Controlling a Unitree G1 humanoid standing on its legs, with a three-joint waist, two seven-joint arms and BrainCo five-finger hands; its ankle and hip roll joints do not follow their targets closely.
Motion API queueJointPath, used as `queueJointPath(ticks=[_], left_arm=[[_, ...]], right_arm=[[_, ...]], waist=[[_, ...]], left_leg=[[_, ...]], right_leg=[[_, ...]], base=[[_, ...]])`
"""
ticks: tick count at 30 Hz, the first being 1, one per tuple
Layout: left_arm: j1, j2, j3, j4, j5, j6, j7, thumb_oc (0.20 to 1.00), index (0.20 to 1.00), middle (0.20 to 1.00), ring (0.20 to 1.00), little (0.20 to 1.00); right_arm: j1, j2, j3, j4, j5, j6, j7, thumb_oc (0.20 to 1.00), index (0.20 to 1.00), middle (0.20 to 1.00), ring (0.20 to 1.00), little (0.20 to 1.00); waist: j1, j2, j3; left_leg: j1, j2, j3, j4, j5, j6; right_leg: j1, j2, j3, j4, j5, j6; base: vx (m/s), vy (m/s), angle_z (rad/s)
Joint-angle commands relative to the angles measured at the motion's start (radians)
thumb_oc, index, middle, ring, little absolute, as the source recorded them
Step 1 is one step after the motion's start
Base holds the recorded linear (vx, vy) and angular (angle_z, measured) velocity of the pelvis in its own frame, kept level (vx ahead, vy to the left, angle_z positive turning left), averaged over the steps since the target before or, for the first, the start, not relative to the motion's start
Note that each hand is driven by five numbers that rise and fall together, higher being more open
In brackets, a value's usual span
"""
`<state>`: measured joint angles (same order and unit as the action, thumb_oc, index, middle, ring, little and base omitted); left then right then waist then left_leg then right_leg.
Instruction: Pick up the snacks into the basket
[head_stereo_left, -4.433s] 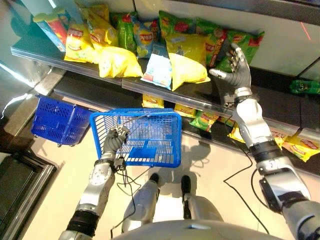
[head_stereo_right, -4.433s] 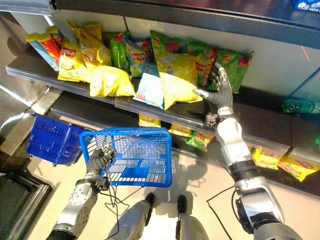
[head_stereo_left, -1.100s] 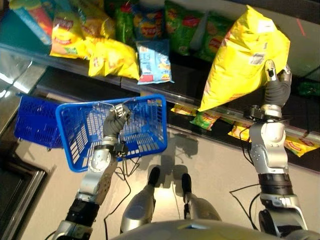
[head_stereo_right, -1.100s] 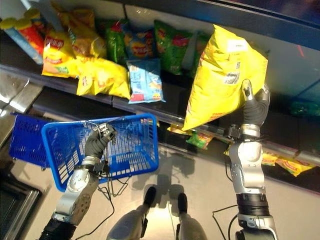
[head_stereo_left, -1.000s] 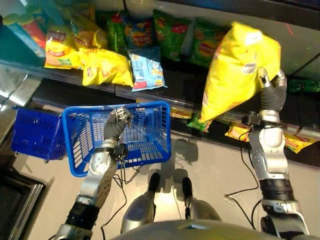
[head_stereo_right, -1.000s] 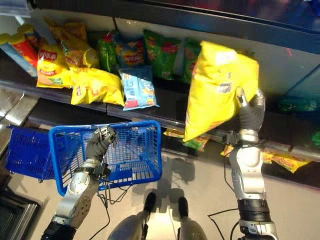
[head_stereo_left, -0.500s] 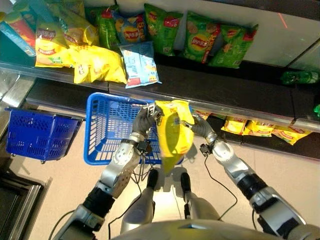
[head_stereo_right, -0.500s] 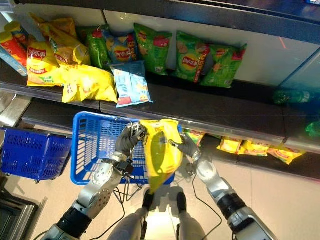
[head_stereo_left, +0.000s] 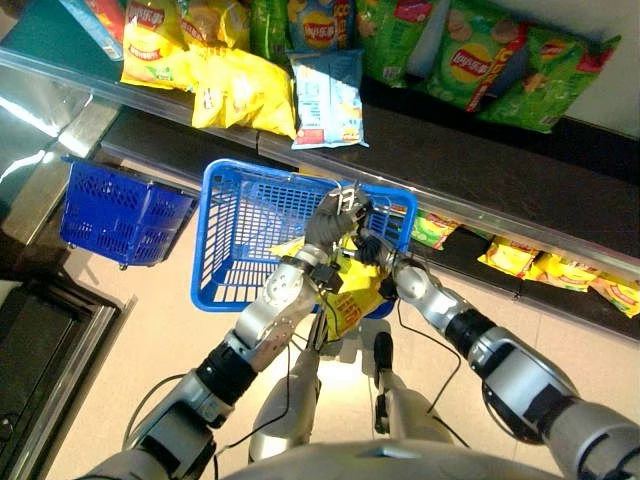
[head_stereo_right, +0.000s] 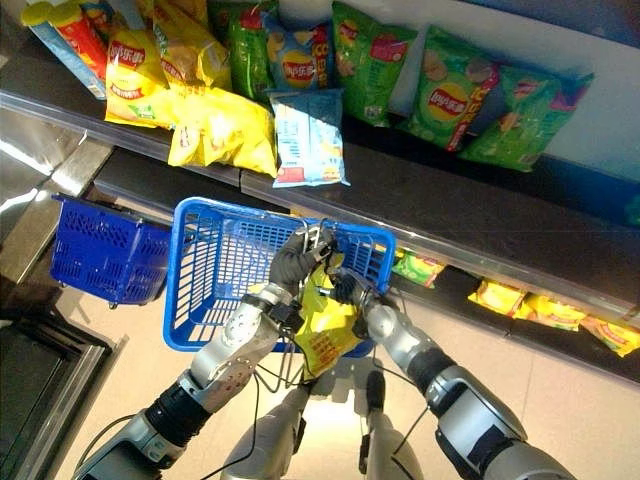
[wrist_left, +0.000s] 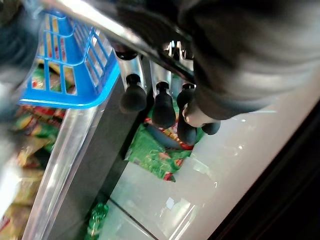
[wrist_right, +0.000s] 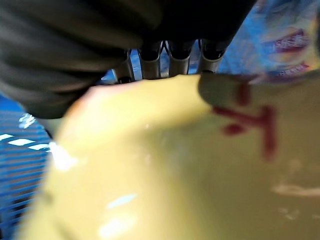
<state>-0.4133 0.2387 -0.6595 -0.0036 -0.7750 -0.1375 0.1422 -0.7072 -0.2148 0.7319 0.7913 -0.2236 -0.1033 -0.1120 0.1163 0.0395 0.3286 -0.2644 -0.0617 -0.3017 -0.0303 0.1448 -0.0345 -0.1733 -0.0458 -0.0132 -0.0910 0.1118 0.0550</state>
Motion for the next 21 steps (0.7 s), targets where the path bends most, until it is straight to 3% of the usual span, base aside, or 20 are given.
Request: queueJointPath(ticks=[1,5,10,18,19,20,21], left_arm=[[-0.271,-0.167,-0.018,-0.146,-0.045,-0.101,-0.046,0.200,0.200,0.200,0.200,0.200],[-0.228,-0.136,-0.082,-0.180,-0.090,-0.104,-0.081,0.200,0.200,0.200,0.200,0.200],[-0.228,-0.108,-0.096,-0.189,-0.102,-0.079,-0.089,0.200,0.200,0.200,0.200,0.200],[-0.248,-0.103,-0.097,-0.211,-0.084,-0.075,-0.072,0.200,0.200,0.200,0.200,0.200],[-0.244,-0.101,-0.089,-0.207,-0.073,-0.073,-0.071,0.200,0.200,0.200,0.200,0.200],[-0.244,-0.101,-0.089,-0.207,-0.073,-0.073,-0.071,0.200,0.200,0.200,0.200,0.200],[-0.244,-0.098,-0.083,-0.205,-0.066,-0.072,-0.070,0.200,0.200,0.200,0.200,0.200]], right_arm=[[-0.071,0.128,0.031,0.118,-0.023,-0.028,-0.043,0.200,0.200,0.200,0.200,0.200],[-0.171,0.030,-0.040,0.245,0.023,-0.010,-0.098,0.200,0.200,0.200,0.200,0.200],[-0.275,0.024,-0.095,0.314,0.115,0.008,-0.142,0.200,0.200,0.200,0.200,0.200],[-0.396,-0.036,-0.124,0.409,0.164,0.026,-0.180,0.200,0.200,0.200,0.200,0.200],[-0.387,-0.037,-0.131,0.421,0.173,0.028,-0.182,0.231,0.231,0.231,0.231,0.231],[-0.387,-0.037,-0.131,0.421,0.173,0.028,-0.182,0.470,0.470,0.470,0.470,0.470],[-0.379,-0.038,-0.137,0.426,0.177,0.028,-0.182,1.000,1.000,1.000,1.000,1.000]], waist=[[0.036,-0.002,0.006],[0.071,0.021,0.022],[0.092,0.025,0.031],[0.109,0.049,0.108],[0.109,0.046,0.113],[0.109,0.046,0.113],[0.106,0.045,0.113]], left_leg=[[-0.017,-0.065,0.016,0.085,-0.107,0.028],[-0.039,-0.076,-0.011,0.086,-0.091,0.023],[-0.060,-0.084,-0.019,0.097,-0.092,0.025],[-0.133,-0.095,-0.017,0.140,-0.089,0.023],[-0.134,-0.096,-0.017,0.154,-0.094,0.025],[-0.134,-0.096,-0.017,0.154,-0.095,0.025],[-0.132,-0.096,-0.017,0.160,-0.098,0.026]], right_leg=[[-0.031,-0.068,0.009,0.085,-0.067,0.078],[-0.040,-0.074,-0.012,0.085,-0.063,0.080],[-0.052,-0.076,-0.012,0.088,-0.065,0.082],[-0.142,-0.067,-0.023,0.165,-0.077,0.069],[-0.141,-0.063,-0.022,0.176,-0.086,0.066],[-0.141,-0.063,-0.022,0.177,-0.087,0.066],[-0.140,-0.063,-0.022,0.180,-0.091,0.066]], base=[[0.00,-0.009,0.11],[-0.03,-0.008,0.18],[-0.01,0.007,0.17],[-0.06,-0.002,0.02],[0.00,0.000,0.00],[0.00,0.000,0.00],[0.00,0.012,0.06]])
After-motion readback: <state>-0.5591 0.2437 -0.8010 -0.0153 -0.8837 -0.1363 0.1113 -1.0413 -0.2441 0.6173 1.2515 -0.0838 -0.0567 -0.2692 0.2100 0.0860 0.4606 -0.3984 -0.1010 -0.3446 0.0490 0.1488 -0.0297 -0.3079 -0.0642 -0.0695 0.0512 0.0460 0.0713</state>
